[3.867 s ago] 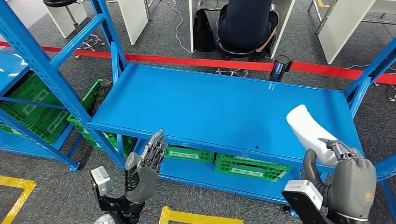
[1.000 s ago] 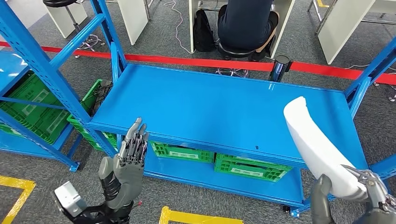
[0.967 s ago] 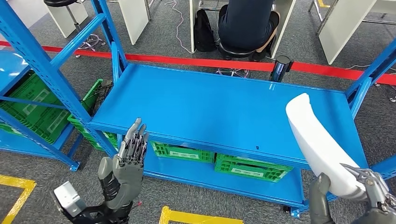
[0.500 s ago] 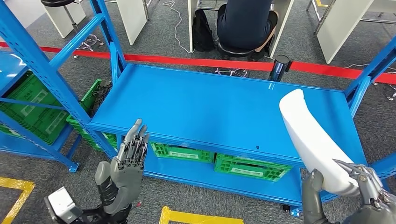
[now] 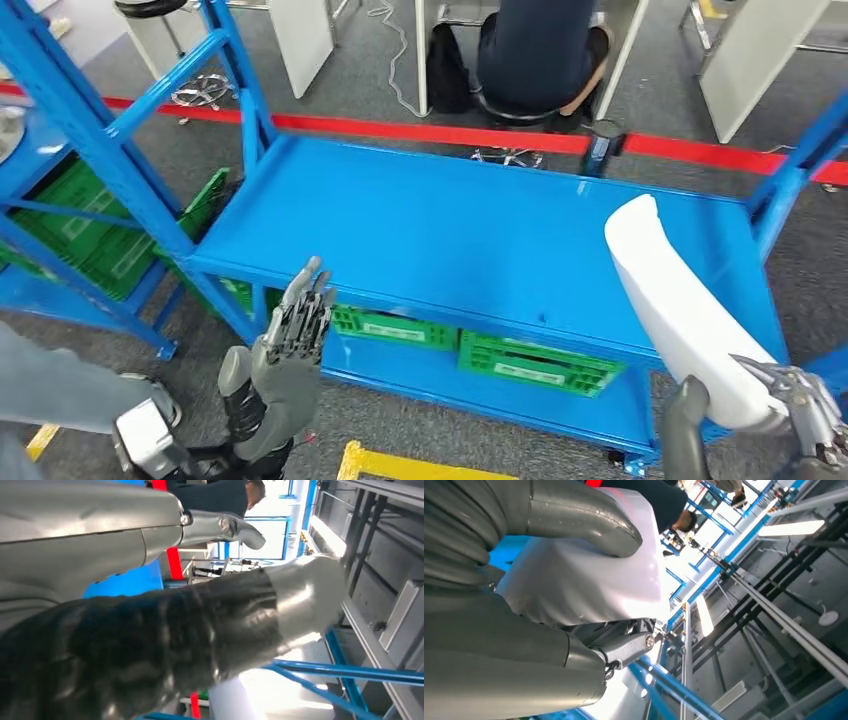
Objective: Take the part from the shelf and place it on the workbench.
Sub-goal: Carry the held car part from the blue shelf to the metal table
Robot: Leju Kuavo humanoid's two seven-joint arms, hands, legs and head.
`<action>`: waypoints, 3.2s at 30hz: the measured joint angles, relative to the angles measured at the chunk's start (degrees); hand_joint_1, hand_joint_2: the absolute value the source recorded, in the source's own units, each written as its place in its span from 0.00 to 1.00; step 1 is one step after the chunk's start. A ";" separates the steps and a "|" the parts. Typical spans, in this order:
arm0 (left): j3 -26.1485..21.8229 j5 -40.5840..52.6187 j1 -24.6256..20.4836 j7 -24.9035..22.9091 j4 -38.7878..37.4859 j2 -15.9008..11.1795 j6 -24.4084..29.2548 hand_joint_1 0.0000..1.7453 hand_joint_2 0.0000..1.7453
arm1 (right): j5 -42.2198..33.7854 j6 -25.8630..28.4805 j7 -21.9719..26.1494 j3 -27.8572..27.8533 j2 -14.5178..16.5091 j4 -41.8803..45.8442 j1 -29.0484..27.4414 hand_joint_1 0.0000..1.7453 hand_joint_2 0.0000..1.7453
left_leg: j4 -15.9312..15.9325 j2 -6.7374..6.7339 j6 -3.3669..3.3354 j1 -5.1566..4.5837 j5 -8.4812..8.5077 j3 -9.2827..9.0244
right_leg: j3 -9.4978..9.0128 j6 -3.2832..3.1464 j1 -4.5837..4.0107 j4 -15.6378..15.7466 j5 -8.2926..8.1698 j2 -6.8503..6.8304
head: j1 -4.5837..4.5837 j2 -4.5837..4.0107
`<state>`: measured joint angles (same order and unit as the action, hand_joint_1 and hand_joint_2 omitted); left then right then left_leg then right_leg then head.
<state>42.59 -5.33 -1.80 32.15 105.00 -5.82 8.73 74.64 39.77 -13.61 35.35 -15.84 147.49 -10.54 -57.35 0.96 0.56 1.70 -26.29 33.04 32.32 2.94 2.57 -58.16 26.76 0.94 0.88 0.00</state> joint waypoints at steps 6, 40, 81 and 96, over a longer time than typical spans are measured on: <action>0.16 -0.01 0.00 -0.16 0.02 -0.07 0.05 0.00 0.00 | 0.04 -0.02 -0.74 0.14 -0.55 0.03 0.09 1.00 1.00 | -16.00 -0.69 -0.70 -0.64 -10.45 5.32 | 3.13 -1.95 -1.46 0.10 -2.45 -0.55 | -2.32 0.00; -0.46 -1.39 -0.04 -1.72 1.50 -0.56 0.24 0.00 0.00 | -3.83 0.01 -1.10 0.78 -2.45 0.52 1.16 1.00 1.00 | -8.55 -1.19 -1.83 -1.77 -2.81 0.74 | 0.08 -1.37 -1.08 2.16 -1.16 -0.84 | -2.87 0.00; -2.45 -2.09 0.07 -1.36 2.27 -0.48 -0.33 0.00 0.00 | -11.83 0.01 2.80 -0.44 -4.02 0.25 1.96 1.00 1.00 | 3.42 -1.10 -4.06 -1.79 -2.15 -4.70 | 6.50 0.73 -1.40 -4.88 2.81 -1.19 | -1.59 0.00; -2.84 -1.12 0.91 -1.00 3.07 -0.58 1.43 0.00 0.00 | -14.05 0.01 4.31 -0.92 -4.07 -0.03 2.02 1.00 1.00 | -5.66 -1.00 -1.52 -2.34 -3.93 5.00 | -4.43 -3.20 -2.40 4.37 1.46 -1.67 | -0.55 0.00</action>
<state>39.75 -6.45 -0.89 31.16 108.07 -6.40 10.15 60.59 39.78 -9.29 34.43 -19.91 147.45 -8.52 -63.01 -0.03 -0.96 -0.63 -30.22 38.04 27.89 -0.25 0.17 -53.80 28.22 -0.74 0.33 0.00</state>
